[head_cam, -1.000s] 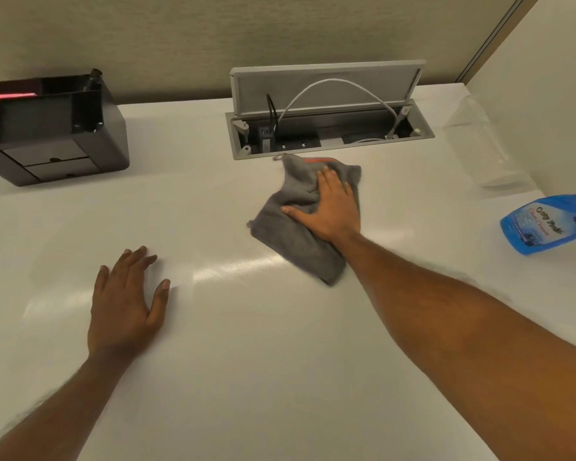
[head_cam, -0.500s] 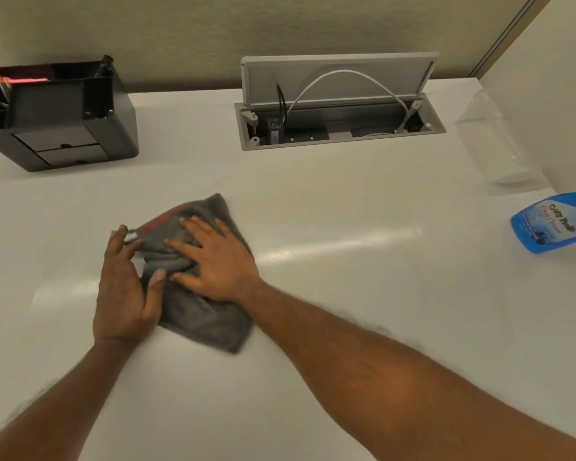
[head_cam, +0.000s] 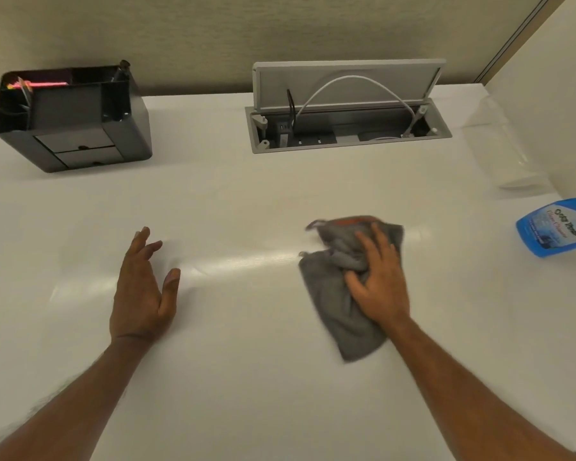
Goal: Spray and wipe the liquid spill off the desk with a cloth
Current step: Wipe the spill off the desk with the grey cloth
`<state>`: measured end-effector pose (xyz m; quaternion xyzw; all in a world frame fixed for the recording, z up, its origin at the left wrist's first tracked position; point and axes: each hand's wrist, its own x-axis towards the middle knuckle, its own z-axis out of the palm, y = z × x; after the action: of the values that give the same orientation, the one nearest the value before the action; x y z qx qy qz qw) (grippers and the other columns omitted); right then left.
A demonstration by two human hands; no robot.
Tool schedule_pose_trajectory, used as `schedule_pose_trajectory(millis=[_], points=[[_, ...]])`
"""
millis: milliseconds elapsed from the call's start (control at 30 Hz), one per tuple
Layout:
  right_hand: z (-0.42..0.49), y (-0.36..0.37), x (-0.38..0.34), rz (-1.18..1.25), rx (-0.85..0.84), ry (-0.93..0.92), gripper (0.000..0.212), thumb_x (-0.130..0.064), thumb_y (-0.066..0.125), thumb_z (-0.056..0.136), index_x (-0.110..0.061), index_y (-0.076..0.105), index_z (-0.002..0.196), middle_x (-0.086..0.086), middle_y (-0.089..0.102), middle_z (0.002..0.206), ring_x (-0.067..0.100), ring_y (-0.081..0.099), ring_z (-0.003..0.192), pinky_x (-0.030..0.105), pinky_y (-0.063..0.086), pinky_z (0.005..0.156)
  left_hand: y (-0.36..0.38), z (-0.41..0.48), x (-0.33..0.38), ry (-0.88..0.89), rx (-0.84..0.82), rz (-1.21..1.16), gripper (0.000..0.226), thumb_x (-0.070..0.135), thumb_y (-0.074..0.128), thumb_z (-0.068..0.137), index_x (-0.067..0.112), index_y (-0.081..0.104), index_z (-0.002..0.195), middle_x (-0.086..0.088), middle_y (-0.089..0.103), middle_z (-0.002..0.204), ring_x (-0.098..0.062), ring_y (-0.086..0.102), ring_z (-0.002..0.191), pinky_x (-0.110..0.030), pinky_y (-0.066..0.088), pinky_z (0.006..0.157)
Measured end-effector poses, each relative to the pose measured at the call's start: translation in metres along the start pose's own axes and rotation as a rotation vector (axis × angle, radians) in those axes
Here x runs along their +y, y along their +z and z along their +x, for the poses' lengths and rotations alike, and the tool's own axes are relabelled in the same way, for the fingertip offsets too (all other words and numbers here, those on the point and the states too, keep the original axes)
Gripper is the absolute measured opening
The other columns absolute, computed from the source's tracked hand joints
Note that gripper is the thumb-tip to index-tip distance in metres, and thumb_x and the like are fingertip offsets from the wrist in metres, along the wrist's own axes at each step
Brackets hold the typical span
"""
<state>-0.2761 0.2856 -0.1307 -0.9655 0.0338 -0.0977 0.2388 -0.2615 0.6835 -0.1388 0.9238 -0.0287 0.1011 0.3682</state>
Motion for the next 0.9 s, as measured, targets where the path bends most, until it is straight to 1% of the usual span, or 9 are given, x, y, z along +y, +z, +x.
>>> schedule_pose_trajectory(millis=[67, 133, 233, 300, 367, 467, 667, 767, 900], points=[[0.024, -0.001, 0.009, -0.106, -0.013, 0.123, 0.082, -0.051, 0.052, 0.079, -0.016, 0.034, 0.152, 0.016, 0.027, 0.160, 0.032, 0.021, 0.149, 0.054, 0.015, 0.121, 0.000, 0.000, 0.000, 0.006, 0.000, 0.001, 0.058, 0.046, 0.040, 0.096, 0.012, 0.037, 0.143, 0.007, 0.024, 0.160, -0.026, 0.028, 0.150, -0.056, 0.034, 0.115], [0.050, 0.003, 0.013, -0.208, -0.076, 0.171, 0.089, -0.062, 0.048, 0.082, -0.019, 0.025, 0.155, 0.016, 0.021, 0.162, 0.031, 0.013, 0.152, 0.055, 0.009, 0.122, 0.000, 0.001, 0.001, 0.003, -0.005, 0.006, 0.058, 0.046, 0.040, 0.096, 0.012, 0.037, 0.142, 0.007, 0.024, 0.160, -0.027, 0.029, 0.150, -0.057, 0.034, 0.115], [0.089, 0.013, 0.008, -0.253, -0.110, 0.183, 0.100, -0.081, 0.039, 0.081, -0.017, 0.021, 0.156, 0.014, 0.018, 0.163, 0.027, 0.011, 0.152, 0.051, 0.008, 0.123, 0.000, 0.001, 0.003, -0.010, -0.014, 0.024, 0.059, 0.047, 0.041, 0.095, 0.009, 0.040, 0.141, 0.001, 0.027, 0.161, -0.025, 0.026, 0.151, -0.057, 0.031, 0.117], [0.109, 0.022, -0.005, -0.247, -0.113, 0.184, 0.109, -0.089, 0.031, 0.077, -0.014, 0.019, 0.156, 0.011, 0.018, 0.164, 0.024, 0.012, 0.152, 0.049, 0.010, 0.124, 0.000, 0.001, 0.004, -0.018, -0.012, 0.029, 0.060, 0.047, 0.041, 0.095, 0.008, 0.041, 0.140, -0.004, 0.028, 0.162, -0.023, 0.025, 0.152, -0.056, 0.030, 0.117], [0.125, 0.032, -0.023, -0.238, -0.128, 0.153, 0.115, -0.093, 0.025, 0.074, -0.013, 0.020, 0.156, 0.009, 0.020, 0.164, 0.022, 0.013, 0.152, 0.048, 0.010, 0.124, 0.000, 0.001, 0.004, -0.020, -0.010, 0.034, 0.060, 0.048, 0.041, 0.095, 0.009, 0.041, 0.140, -0.006, 0.028, 0.162, -0.022, 0.024, 0.152, -0.057, 0.030, 0.118], [0.138, 0.052, -0.059, -0.230, -0.151, 0.049, 0.113, -0.093, 0.023, 0.074, -0.015, 0.024, 0.155, 0.005, 0.023, 0.163, 0.020, 0.014, 0.152, 0.045, 0.009, 0.124, 0.000, 0.001, 0.005, -0.026, -0.009, 0.036, 0.060, 0.048, 0.042, 0.095, 0.009, 0.042, 0.140, -0.005, 0.028, 0.163, -0.019, 0.023, 0.152, -0.056, 0.029, 0.118], [0.141, 0.099, -0.140, -0.152, -0.232, -0.142, 0.103, -0.093, 0.023, 0.076, -0.025, 0.030, 0.154, 0.001, 0.021, 0.164, 0.019, 0.013, 0.152, 0.044, 0.005, 0.124, 0.000, 0.002, 0.004, -0.028, -0.002, 0.038, 0.059, 0.048, 0.043, 0.094, 0.011, 0.042, 0.140, -0.003, 0.027, 0.163, -0.021, 0.026, 0.151, -0.056, 0.032, 0.117], [0.128, 0.116, -0.169, -0.118, -0.287, -0.241, 0.095, -0.089, 0.030, 0.078, -0.029, 0.034, 0.152, -0.001, 0.022, 0.164, 0.017, 0.014, 0.152, 0.044, 0.005, 0.125, 0.000, 0.002, 0.003, -0.032, 0.007, 0.033, 0.057, 0.047, 0.045, 0.094, 0.013, 0.042, 0.140, -0.003, 0.028, 0.162, -0.022, 0.027, 0.151, -0.053, 0.033, 0.117], [0.098, 0.123, -0.191, -0.087, -0.361, -0.401, 0.083, -0.078, 0.043, 0.084, -0.030, 0.036, 0.151, 0.000, 0.023, 0.164, 0.017, 0.012, 0.152, 0.046, 0.007, 0.124, 0.001, 0.002, 0.003, -0.029, 0.021, 0.018, 0.058, 0.047, 0.045, 0.094, 0.010, 0.043, 0.139, -0.008, 0.030, 0.161, -0.024, 0.029, 0.149, -0.044, 0.033, 0.118]])
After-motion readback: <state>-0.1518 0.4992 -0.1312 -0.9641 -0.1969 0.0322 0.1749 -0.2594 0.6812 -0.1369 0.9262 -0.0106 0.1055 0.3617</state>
